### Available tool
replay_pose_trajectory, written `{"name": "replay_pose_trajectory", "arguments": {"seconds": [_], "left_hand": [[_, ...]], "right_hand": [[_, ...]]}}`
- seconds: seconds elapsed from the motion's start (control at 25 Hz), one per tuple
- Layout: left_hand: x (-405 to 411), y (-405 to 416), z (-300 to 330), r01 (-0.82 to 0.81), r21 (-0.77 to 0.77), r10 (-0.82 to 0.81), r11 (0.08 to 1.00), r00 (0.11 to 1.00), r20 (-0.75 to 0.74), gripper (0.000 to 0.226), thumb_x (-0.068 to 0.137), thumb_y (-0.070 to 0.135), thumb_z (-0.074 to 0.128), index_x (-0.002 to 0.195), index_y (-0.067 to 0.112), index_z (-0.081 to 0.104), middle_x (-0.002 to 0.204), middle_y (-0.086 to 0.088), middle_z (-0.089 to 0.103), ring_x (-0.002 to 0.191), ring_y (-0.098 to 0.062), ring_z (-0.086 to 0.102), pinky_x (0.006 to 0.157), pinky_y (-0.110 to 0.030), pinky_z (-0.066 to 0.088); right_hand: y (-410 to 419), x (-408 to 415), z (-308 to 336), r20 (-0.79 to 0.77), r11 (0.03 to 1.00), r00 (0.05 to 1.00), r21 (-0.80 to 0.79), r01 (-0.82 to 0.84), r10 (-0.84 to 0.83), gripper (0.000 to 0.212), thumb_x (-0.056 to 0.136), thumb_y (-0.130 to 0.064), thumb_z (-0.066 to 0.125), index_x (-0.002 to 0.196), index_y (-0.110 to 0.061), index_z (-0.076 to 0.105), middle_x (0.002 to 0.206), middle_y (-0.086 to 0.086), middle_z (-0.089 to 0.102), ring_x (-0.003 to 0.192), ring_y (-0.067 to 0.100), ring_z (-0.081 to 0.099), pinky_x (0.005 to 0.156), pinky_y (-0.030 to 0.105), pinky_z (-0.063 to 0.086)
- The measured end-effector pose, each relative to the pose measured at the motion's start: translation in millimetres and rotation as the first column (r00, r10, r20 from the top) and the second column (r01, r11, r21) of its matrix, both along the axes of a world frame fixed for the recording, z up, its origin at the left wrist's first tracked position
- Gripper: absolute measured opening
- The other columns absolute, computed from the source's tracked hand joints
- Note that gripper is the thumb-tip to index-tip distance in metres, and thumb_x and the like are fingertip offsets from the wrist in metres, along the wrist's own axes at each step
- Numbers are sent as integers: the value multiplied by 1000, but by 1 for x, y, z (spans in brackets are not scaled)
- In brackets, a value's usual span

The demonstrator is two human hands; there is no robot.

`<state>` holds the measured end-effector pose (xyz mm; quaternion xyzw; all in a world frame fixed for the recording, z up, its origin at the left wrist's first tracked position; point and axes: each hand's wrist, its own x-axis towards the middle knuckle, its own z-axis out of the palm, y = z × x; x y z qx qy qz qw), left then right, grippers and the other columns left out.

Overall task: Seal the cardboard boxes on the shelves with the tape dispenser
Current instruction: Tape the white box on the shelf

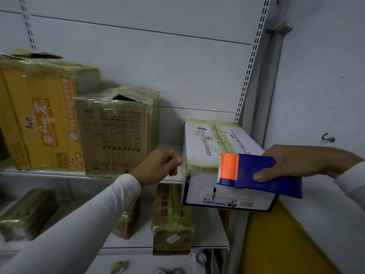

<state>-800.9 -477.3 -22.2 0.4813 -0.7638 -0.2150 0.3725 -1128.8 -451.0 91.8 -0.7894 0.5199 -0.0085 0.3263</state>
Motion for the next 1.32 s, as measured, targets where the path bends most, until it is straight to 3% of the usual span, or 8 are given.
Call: {"name": "replay_pose_trajectory", "arguments": {"seconds": [0.16,0.4,0.56,0.68,0.84,1.08,1.2,1.32], "left_hand": [[5,-11,-11,-28,65,29,998,999,-22,20,96,28,51,80,19,61,67,1,65,58,-3,59,61,-18,48],[-8,-23,-30,-166,106,158,980,984,76,21,88,39,62,100,27,49,74,5,61,66,-4,59,63,-24,48],[-8,-18,-33,-93,-240,114,966,991,76,45,92,47,47,135,37,38,76,13,59,70,-1,58,71,-25,54],[-21,-16,-29,123,-264,-45,957,958,283,65,86,68,31,142,36,36,106,7,65,92,-8,63,82,-26,54],[-30,-20,-33,112,-251,-69,962,983,172,60,86,54,44,139,25,45,122,-1,63,105,-14,61,92,-30,51],[-37,-24,-19,13,-584,233,812,909,344,84,80,76,40,141,19,40,113,-4,58,94,-16,53,80,-30,46],[-46,-34,-14,252,-407,-36,878,883,468,73,87,66,39,140,16,41,138,-7,48,127,-22,43,110,-37,28],[-45,-45,-15,314,-240,-168,919,860,482,57,93,49,45,142,19,39,145,0,43,136,-14,33,114,-23,6]], "right_hand": [[-8,20,10,-83,1000,996,10,29,-28,40,76,-50,72,94,-15,72,90,0,78,79,18,75,66,26,57],[-18,35,9,-179,997,981,12,78,-75,55,72,-52,72,106,-9,70,100,7,76,93,27,73,89,43,57],[-19,33,2,-179,996,979,0,94,-92,54,71,-53,71,103,-10,69,98,6,76,90,24,74,83,37,58],[-20,31,-1,-154,993,981,-5,115,-114,43,79,-49,72,100,-11,70,95,5,77,87,23,74,74,30,57],[-19,28,-6,-150,991,980,-2,135,-134,46,79,-50,72,103,-10,69,98,6,76,85,20,73,70,27,56],[-14,28,-10,-157,992,980,-9,125,-125,59,70,-58,70,106,-11,69,100,4,76,88,19,73,78,31,58],[-15,27,-9,-164,991,978,-20,131,-132,55,74,-55,71,106,-10,70,100,5,76,90,22,73,82,34,57],[-16,26,-8,-162,990,977,1,138,-136,50,79,-50,71,110,-11,68,105,5,75,95,23,72,88,38,57]]}}
